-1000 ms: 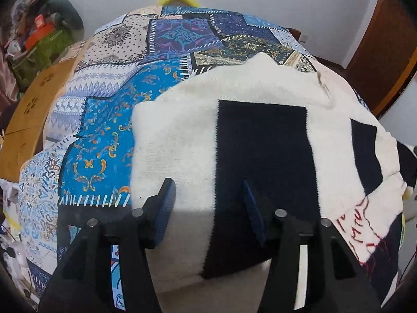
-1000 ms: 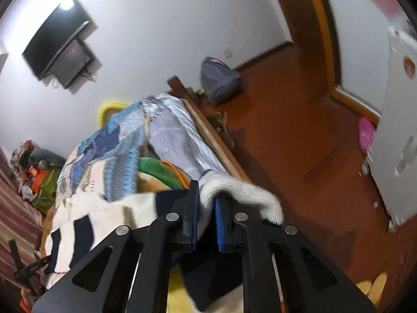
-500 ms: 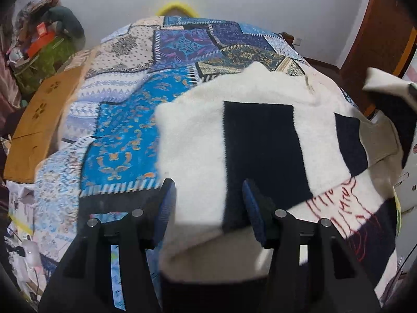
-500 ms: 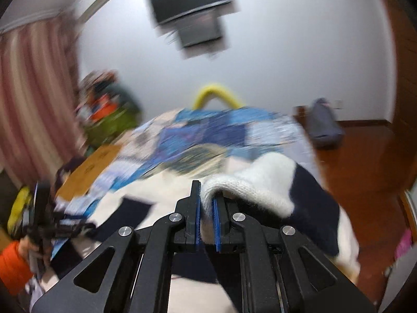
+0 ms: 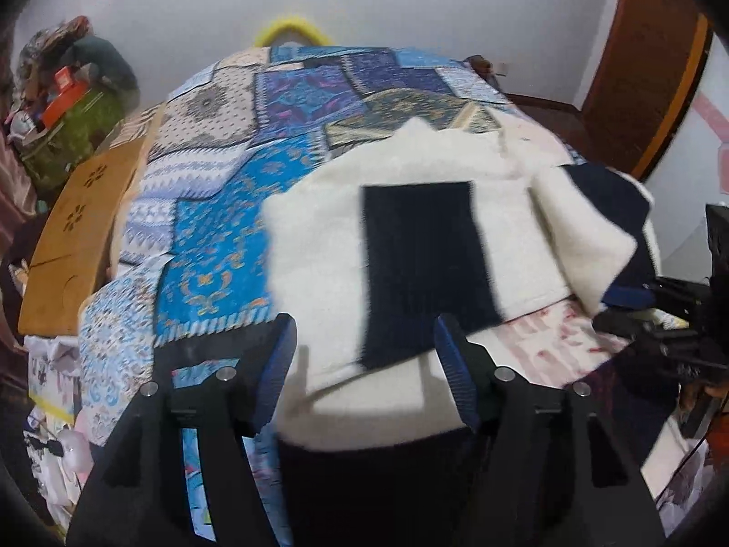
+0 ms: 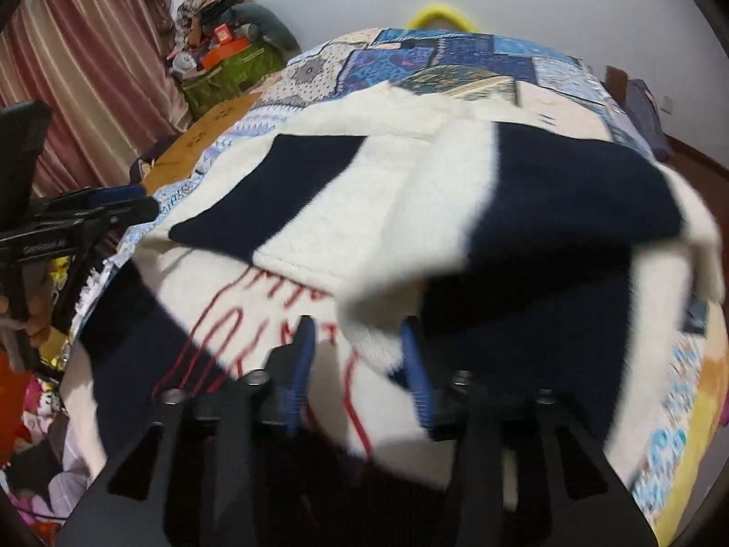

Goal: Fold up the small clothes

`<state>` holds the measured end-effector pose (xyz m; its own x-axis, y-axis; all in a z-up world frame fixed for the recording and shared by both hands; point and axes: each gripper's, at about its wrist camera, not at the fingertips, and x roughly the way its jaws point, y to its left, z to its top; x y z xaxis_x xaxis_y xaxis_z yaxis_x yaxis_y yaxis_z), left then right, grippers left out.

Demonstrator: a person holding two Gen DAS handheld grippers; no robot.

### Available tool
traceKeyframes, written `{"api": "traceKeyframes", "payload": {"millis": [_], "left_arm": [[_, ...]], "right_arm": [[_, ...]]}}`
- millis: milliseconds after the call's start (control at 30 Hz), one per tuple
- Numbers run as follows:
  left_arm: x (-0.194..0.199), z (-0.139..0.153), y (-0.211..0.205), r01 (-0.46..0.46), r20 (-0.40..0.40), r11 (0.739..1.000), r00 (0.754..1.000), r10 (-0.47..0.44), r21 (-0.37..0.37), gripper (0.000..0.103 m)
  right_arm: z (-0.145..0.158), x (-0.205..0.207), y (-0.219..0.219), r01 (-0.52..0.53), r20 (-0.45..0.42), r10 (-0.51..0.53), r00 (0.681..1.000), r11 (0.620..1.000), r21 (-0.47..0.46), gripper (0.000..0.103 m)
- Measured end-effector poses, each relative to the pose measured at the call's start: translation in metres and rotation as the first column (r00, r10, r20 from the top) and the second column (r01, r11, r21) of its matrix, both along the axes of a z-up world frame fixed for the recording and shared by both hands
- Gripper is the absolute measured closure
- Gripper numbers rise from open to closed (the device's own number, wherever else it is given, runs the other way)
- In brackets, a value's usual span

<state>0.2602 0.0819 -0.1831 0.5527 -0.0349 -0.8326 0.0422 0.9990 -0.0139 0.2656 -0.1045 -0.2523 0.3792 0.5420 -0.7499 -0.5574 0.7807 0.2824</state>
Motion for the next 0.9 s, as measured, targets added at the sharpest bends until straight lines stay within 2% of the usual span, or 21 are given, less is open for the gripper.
{"api": "traceKeyframes", "payload": {"millis": [167, 233, 367, 533, 667, 767, 833, 900], "left_arm": [[0.014, 0.020, -0.052, 0.086, 0.033, 0.995, 0.996, -0.084, -0.047, 0.029], [0.021, 0.025, -0.073, 0.119, 0.041, 0.992, 0.992, -0.117, -0.043, 0.026], [0.037, 0.027, -0.135, 0.220, 0.039, 0.976, 0.975, -0.219, -0.002, 0.021], [0.055, 0.011, -0.197, 0.311, 0.008, 0.947, 0.950, -0.312, 0.083, 0.021], [0.075, -0.011, -0.235, 0.323, 0.006, 0.925, 0.944, -0.331, 0.201, 0.021], [0.090, -0.021, -0.250, 0.324, 0.002, 0.912, 0.942, -0.335, 0.251, 0.021], [0.097, -0.020, -0.252, 0.310, 0.025, 0.912, 0.944, -0.329, 0.267, 0.022], [0.103, -0.012, -0.245, 0.266, 0.071, 0.925, 0.953, -0.294, 0.270, 0.032]], "right_arm": [[0.024, -0.020, -0.053, 0.073, 0.061, -0.076, 0.995, 0.997, 0.040, 0.054], [0.031, -0.023, -0.071, 0.129, 0.095, -0.133, 0.987, 0.991, 0.042, 0.053], [0.037, -0.024, -0.107, 0.221, 0.132, -0.224, 0.966, 0.975, 0.038, 0.053], [0.030, -0.021, -0.136, 0.281, 0.109, -0.287, 0.952, 0.957, 0.072, 0.053], [0.020, -0.014, -0.136, 0.275, 0.086, -0.284, 0.955, 0.956, 0.098, 0.053], [0.013, -0.007, -0.130, 0.248, 0.074, -0.258, 0.963, 0.961, 0.120, 0.053], [0.003, -0.002, -0.126, 0.237, 0.049, -0.244, 0.969, 0.964, 0.121, 0.053], [-0.014, 0.009, -0.116, 0.227, 0.004, -0.228, 0.974, 0.970, 0.086, 0.053]]}}
